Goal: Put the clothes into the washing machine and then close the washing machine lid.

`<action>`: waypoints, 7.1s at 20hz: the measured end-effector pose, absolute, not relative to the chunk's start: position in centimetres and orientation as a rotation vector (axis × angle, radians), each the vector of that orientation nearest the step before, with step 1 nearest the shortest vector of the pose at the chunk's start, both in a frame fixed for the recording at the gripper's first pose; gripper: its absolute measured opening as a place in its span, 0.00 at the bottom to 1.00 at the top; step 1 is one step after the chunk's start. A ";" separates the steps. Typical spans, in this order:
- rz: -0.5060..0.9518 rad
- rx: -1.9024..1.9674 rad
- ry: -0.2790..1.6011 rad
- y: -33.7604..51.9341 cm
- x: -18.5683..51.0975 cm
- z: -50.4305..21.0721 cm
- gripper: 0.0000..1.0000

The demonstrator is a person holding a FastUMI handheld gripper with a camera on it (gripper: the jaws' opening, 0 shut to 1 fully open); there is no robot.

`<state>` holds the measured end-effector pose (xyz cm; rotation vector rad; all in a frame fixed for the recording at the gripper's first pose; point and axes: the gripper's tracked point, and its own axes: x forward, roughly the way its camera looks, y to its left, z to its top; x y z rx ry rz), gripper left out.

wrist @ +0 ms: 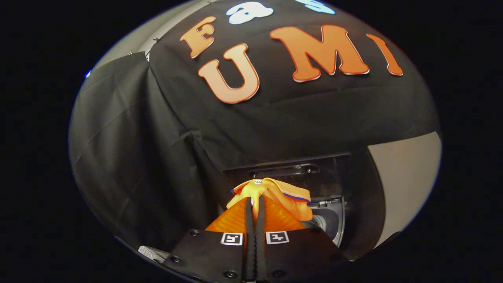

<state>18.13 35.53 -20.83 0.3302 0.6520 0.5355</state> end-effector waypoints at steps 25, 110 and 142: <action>0.404 0.176 1.097 40.3 20.6 -51.6 0.08; 0.288 0.063 0.527 38.5 29.8 -25.7 1.00; 0.318 0.092 0.756 38.6 19.7 -40.6 0.98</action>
